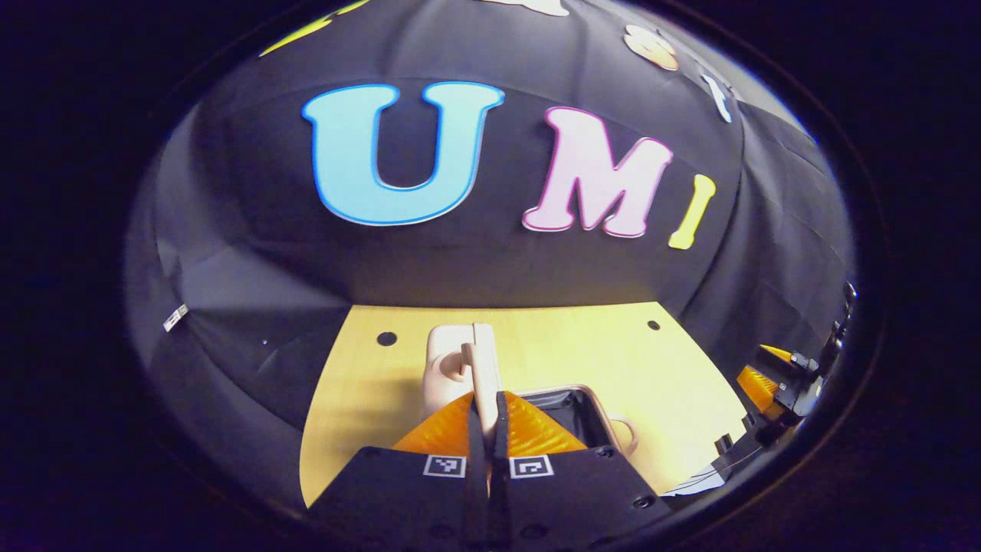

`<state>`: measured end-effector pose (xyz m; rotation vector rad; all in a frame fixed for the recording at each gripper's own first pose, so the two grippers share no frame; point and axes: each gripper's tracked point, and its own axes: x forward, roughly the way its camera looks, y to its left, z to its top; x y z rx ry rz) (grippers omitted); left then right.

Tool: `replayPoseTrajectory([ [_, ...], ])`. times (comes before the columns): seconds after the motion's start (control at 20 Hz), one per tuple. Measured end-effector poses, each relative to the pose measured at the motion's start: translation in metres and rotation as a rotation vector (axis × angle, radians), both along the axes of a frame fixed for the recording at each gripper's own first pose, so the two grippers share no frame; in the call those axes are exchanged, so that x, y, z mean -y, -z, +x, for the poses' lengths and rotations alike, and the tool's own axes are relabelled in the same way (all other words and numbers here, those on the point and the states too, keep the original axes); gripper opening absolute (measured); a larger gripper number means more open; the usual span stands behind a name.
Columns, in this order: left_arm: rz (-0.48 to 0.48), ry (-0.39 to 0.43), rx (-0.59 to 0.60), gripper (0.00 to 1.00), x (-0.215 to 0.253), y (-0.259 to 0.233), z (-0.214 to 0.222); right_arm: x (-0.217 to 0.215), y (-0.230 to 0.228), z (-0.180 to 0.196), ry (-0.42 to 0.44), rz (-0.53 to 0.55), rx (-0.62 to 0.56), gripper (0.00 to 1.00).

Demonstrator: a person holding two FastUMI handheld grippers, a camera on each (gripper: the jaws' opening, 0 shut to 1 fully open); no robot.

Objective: First open the suitcase, pack the skin care products into it, and then close the suitcase.

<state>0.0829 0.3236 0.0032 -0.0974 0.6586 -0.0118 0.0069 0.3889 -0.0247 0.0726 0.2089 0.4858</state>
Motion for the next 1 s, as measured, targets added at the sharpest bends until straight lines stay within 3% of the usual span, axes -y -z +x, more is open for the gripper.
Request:
replayPoseTrajectory([
  [0.1,-0.074,0.072,-0.043,0.06,0.093,0.028,0.014,0.017,0.004,0.001,-0.021,-0.016,0.001,0.95],
  [0.15,-0.069,0.101,-0.066,0.06,0.118,0.048,0.018,0.022,0.005,0.002,-0.026,-0.020,-0.003,0.95],
  [0.3,-0.023,0.154,-0.121,0.07,0.171,0.100,0.039,0.044,0.014,0.000,-0.024,-0.016,-0.028,0.95],
  [0.5,-0.028,0.165,-0.318,0.06,0.229,0.196,0.041,0.085,0.026,-0.001,0.017,-0.022,-0.055,0.95],
  [0.6,0.003,0.186,-0.403,0.06,0.235,0.240,0.042,0.101,0.035,0.000,0.045,-0.023,-0.070,0.95],
  [0.75,0.096,0.238,-0.434,0.08,0.238,0.254,0.044,0.116,0.047,0.001,0.067,-0.039,-0.095,0.95],
  [0.85,0.168,0.262,-0.419,0.14,0.241,0.253,0.045,0.124,0.045,0.003,0.078,-0.043,-0.085,0.95],
  [0.95,0.174,0.266,-0.376,0.22,0.242,0.240,0.044,0.127,0.042,0.009,0.081,-0.054,-0.063,0.95],
  [1.0,0.157,0.262,-0.341,0.31,0.244,0.225,0.044,0.127,0.040,0.012,0.079,-0.060,-0.055,0.95],
])
